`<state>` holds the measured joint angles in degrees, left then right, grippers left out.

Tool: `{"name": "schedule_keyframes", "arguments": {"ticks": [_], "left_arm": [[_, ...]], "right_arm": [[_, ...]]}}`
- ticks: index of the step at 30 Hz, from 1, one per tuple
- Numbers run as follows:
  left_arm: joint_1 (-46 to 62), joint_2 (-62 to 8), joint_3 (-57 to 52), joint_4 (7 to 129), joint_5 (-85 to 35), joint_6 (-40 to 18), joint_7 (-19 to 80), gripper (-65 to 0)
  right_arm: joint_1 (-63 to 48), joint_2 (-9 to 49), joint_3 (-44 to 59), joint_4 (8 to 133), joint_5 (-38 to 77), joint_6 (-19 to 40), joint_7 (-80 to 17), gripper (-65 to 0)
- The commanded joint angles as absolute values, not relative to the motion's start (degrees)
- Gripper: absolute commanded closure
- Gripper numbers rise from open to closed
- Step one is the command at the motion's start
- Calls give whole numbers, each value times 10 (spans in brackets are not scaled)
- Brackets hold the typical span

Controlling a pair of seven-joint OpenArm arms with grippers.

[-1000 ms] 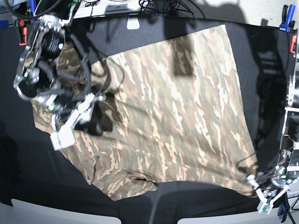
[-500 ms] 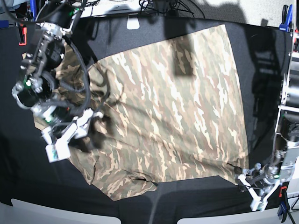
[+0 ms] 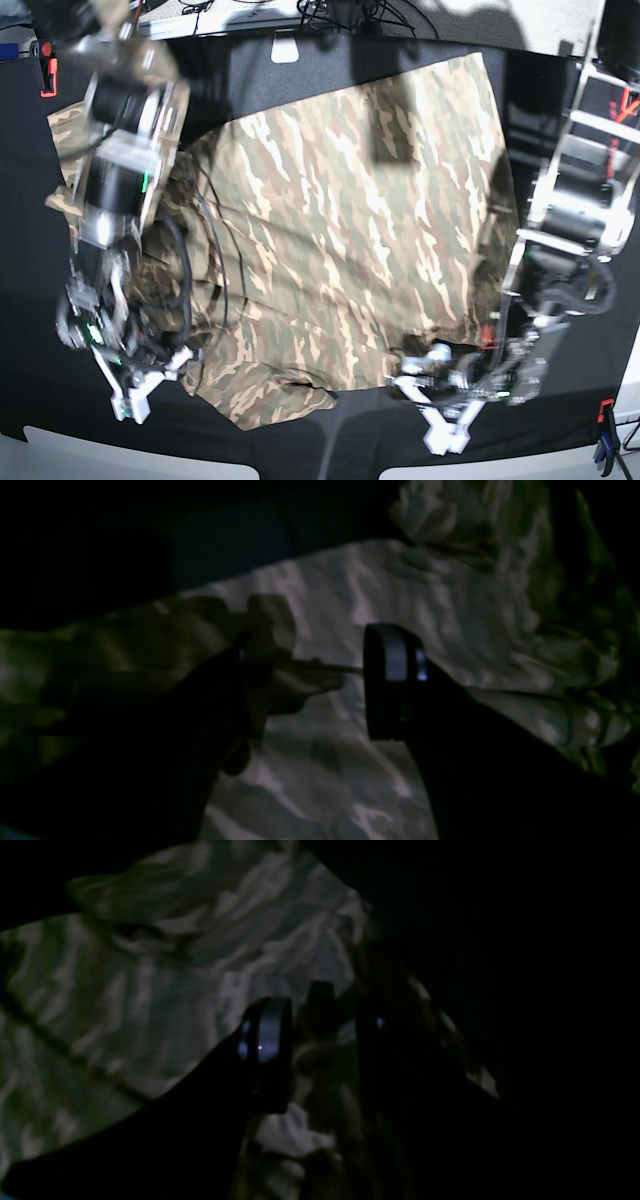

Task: Layout the t-shirt on the table in an organized manner, then fold the t-shirt properly
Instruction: 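Lift the hem with both grippers and pull it taut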

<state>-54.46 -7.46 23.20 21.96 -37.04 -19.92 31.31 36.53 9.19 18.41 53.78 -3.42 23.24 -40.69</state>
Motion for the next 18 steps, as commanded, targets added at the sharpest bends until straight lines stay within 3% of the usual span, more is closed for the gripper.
{"name": "schedule_keyframes", "arguments": {"ticks": [1,6,11,18], "left_arm": [[-570,-69,230,229,-376,-209,302,-269],[-565,-60,230,229,-376,-229,302,-269],[-560,-59,230,229,-376,-238,302,-269],[-560,-59,230,229,-376,-238,316,-269]], "right_arm": [[399,102,184,521,-45,223,-384,-210],[437,128,184,408,-76,186,-344,-209],[429,135,184,383,-77,145,-343,-209],[427,127,183,382,-78,150,-332,0]]}}
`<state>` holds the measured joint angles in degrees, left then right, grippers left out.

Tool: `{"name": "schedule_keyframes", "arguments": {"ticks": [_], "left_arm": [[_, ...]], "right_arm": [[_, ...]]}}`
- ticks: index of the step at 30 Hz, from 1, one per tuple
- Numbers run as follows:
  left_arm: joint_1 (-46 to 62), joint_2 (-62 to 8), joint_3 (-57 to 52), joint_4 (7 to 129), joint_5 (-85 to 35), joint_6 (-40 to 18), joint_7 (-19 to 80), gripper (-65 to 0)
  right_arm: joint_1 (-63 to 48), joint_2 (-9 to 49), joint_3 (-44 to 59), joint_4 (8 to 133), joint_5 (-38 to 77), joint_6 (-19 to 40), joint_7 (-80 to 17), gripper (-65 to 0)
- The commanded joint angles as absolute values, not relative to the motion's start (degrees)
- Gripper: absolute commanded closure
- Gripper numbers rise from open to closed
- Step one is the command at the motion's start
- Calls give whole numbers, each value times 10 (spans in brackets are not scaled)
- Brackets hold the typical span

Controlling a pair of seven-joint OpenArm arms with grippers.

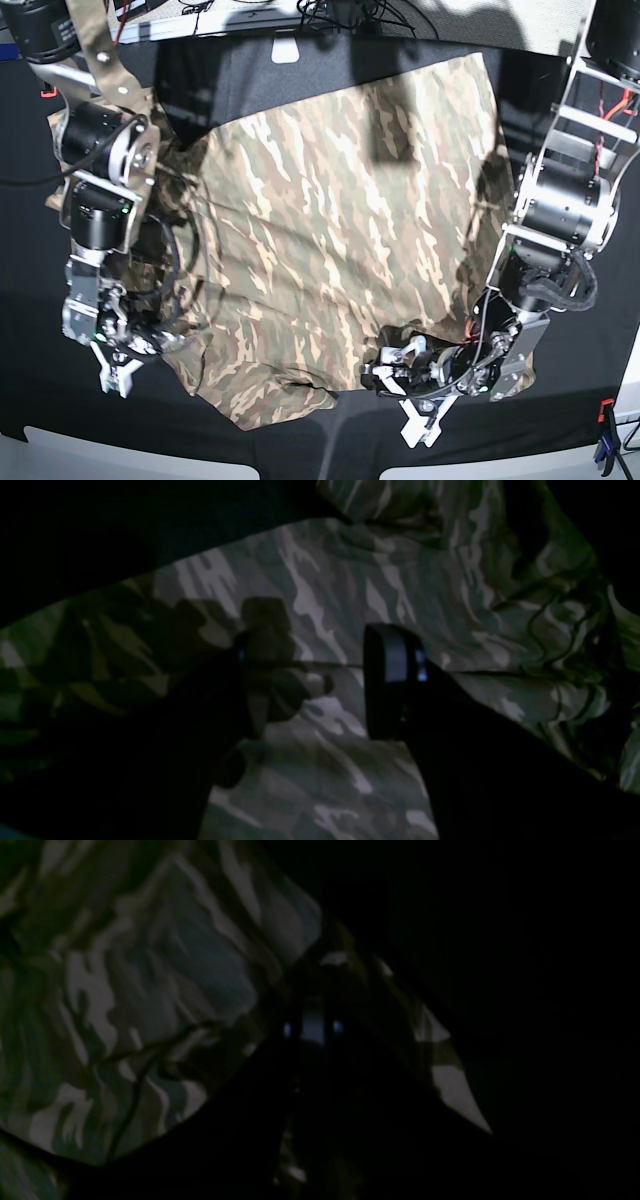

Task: Layout the t-shirt on the table in an organized manner, then fold the t-shirt properly
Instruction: 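Lift the hem with both grippers and pull it taut, then carry the held hem with both grippers across the shirt toward the collar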

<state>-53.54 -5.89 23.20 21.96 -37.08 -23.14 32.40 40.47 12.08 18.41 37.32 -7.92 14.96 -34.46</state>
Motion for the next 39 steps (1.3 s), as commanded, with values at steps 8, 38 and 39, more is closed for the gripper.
{"name": "schedule_keyframes", "arguments": {"ticks": [8,38,39], "left_arm": [[-552,-62,230,229,-376,-358,420,-269],[-63,-329,230,999,-382,-352,424,-260],[-35,-336,230,1013,-392,-352,424,-260]], "right_arm": [[429,154,183,382,-99,150,-325,0],[434,227,183,458,17,252,-391,0],[430,227,183,463,17,256,-391,0]]}}
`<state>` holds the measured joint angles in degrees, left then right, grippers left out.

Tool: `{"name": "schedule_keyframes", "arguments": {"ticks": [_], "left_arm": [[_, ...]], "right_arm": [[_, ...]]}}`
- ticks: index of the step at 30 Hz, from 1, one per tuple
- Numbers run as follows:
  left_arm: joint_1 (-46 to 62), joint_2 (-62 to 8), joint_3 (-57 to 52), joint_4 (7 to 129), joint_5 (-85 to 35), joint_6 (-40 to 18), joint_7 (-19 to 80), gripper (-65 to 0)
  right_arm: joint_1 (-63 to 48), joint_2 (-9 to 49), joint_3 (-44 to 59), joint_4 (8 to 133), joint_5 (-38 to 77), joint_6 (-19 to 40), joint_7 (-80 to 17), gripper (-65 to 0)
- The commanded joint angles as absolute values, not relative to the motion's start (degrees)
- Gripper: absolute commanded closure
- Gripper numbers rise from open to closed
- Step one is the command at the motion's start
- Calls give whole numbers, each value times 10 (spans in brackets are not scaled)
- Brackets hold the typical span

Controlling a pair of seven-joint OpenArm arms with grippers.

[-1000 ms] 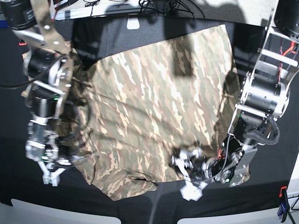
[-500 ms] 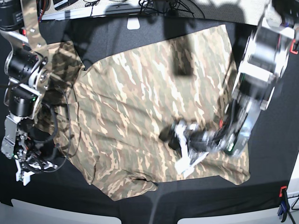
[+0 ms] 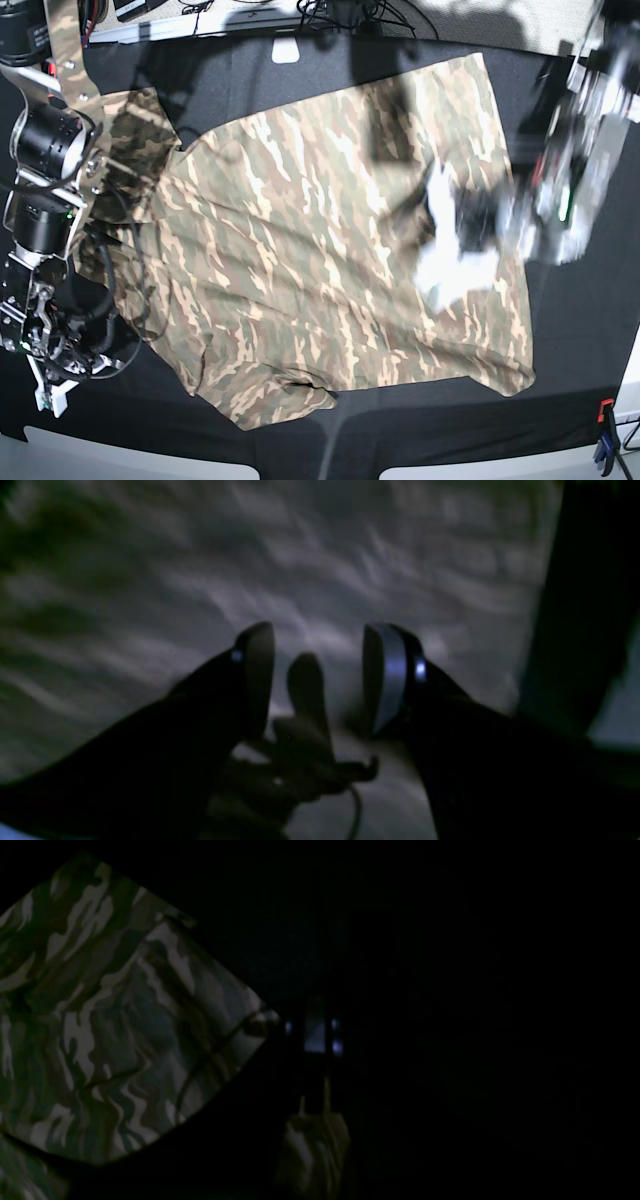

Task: Layout the t-shirt on the table in an organized manner, then fold the t-shirt properly
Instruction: 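Carry the held hem with both grippers across the shirt toward the collar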

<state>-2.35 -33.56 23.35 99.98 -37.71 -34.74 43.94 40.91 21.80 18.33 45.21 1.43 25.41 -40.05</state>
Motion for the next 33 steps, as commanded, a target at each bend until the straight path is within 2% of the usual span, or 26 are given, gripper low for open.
{"name": "schedule_keyframes", "arguments": {"ticks": [1,3,7,9,14,19,23,26,33], "left_arm": [[-8,-341,230,1026,-400,-352,424,-260],[42,-341,228,1046,-396,-331,416,-260],[102,-326,204,1058,-318,-194,385,-260],[121,-309,176,1058,-309,-159,385,-260],[159,-258,88,1059,-316,-156,392,-260],[194,-245,2,1068,-368,-156,419,-260],[230,-245,-64,1073,-369,-156,420,-260],[255,-245,-101,1074,-409,-163,420,-260],[291,-245,-118,1074,-443,-184,425,-260]], "right_arm": [[423,227,183,469,17,261,-391,0],[401,227,183,493,19,270,-384,0],[315,227,183,588,22,275,-362,0],[260,227,183,655,21,275,-354,0],[129,227,183,840,22,275,-345,0],[26,226,184,985,22,274,-352,0],[-53,218,184,1065,29,274,-351,0],[-115,209,184,1114,79,274,-351,0],[-221,169,185,1191,183,293,-367,0]]}}
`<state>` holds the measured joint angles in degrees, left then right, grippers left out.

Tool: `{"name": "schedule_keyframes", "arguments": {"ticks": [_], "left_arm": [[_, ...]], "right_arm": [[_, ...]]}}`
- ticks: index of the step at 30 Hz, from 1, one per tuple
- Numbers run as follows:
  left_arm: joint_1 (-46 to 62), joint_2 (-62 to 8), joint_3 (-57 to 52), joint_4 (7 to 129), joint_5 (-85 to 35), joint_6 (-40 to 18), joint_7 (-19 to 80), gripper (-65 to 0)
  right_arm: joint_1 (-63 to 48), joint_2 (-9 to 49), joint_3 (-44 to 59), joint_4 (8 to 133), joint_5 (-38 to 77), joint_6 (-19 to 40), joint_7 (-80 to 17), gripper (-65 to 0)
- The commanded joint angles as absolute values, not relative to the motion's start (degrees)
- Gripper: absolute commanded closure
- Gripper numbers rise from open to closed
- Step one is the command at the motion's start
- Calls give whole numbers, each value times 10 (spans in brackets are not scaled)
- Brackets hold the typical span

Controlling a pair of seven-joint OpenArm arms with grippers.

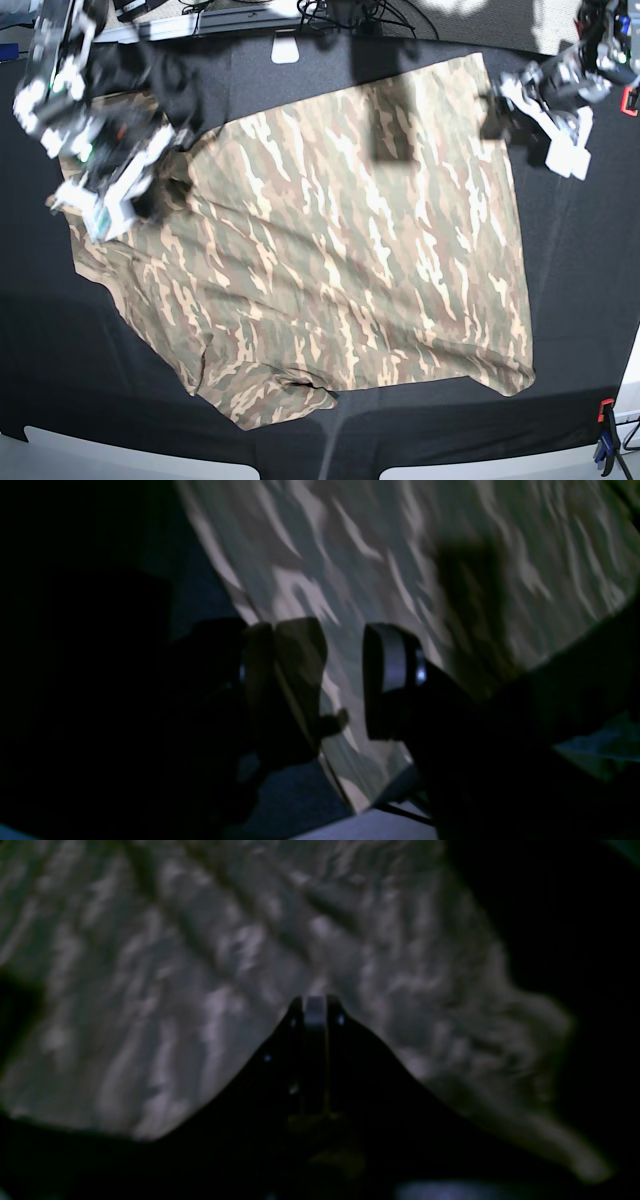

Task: Layout the t-shirt on the table in an organized manner, then fold the t-shirt properly
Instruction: 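Carry the held hem with both grippers across the shirt toward the collar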

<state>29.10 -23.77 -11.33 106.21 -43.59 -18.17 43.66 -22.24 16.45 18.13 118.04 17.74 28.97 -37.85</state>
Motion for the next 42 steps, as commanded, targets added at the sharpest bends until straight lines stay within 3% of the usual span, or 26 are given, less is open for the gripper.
{"name": "schedule_keyframes", "arguments": {"ticks": [1,7,12,20,27,31,37,42], "left_arm": [[296,-244,-118,1074,-447,-184,425,-260],[313,-225,-120,1074,-391,-80,435,-260],[325,-211,-120,1074,-402,-76,441,-261],[345,-202,-120,1073,-426,-68,431,-261],[351,-178,-119,1022,-424,-68,412,-261],[351,-178,-119,1006,-469,-84,451,-261],[355,-178,-119,1006,-516,-189,487,-261],[356,-180,-119,1006,-515,-189,486,-260]], "right_arm": [[-234,163,185,1196,196,297,-375,0],[-308,116,204,1200,240,352,-380,0],[-338,83,260,1206,272,387,-395,0],[-338,83,344,1250,307,390,-414,0],[-338,83,354,1292,307,390,-425,0],[-338,83,353,1296,307,390,-426,0],[-338,83,354,1296,307,390,-426,0],[-338,83,353,1296,307,390,-425,0]]}}
